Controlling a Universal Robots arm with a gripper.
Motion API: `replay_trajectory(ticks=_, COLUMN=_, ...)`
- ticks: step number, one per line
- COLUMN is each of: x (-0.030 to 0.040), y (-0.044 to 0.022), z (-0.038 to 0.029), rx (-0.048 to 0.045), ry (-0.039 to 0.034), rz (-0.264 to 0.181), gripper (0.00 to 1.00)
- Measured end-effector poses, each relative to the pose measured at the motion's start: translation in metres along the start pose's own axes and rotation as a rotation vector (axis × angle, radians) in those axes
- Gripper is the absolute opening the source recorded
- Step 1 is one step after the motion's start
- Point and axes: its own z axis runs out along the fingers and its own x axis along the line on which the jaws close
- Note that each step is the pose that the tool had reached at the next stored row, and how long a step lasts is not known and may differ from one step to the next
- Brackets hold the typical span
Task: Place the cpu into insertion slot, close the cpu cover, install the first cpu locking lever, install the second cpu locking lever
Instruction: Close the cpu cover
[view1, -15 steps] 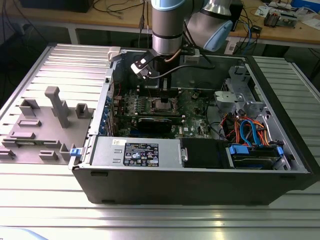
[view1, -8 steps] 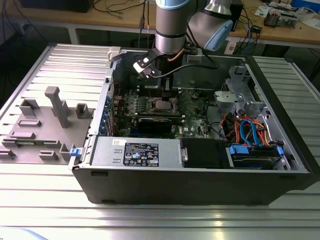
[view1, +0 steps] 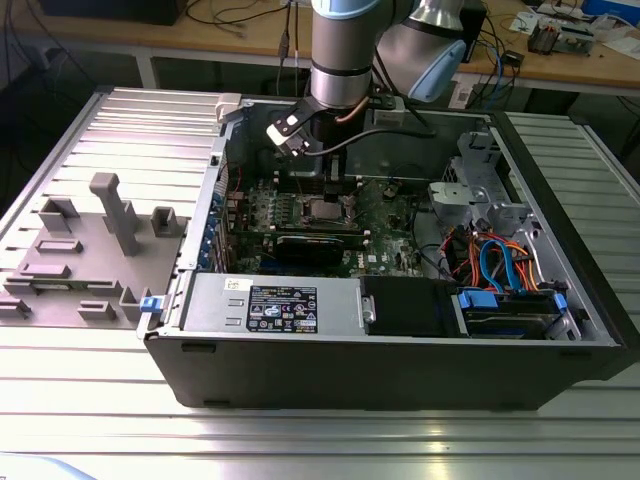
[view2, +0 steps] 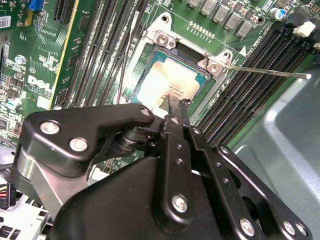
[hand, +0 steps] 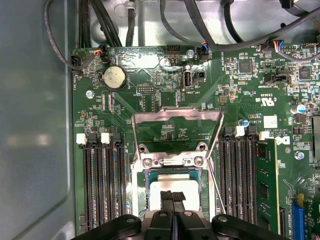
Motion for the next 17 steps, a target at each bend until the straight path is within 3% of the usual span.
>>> replay_trajectory(ticks=11, x=0.0003, y=0.0001, z=-0.0004, rx=-0.0004, ry=0.0003, rz=-0.015, gripper=0.11)
replay_trajectory(ticks=17, x=0.0002, y=0.0003, z=-0.0066, rx=-0.0007, ry=-0.0009, rz=-0.015, gripper=0.11)
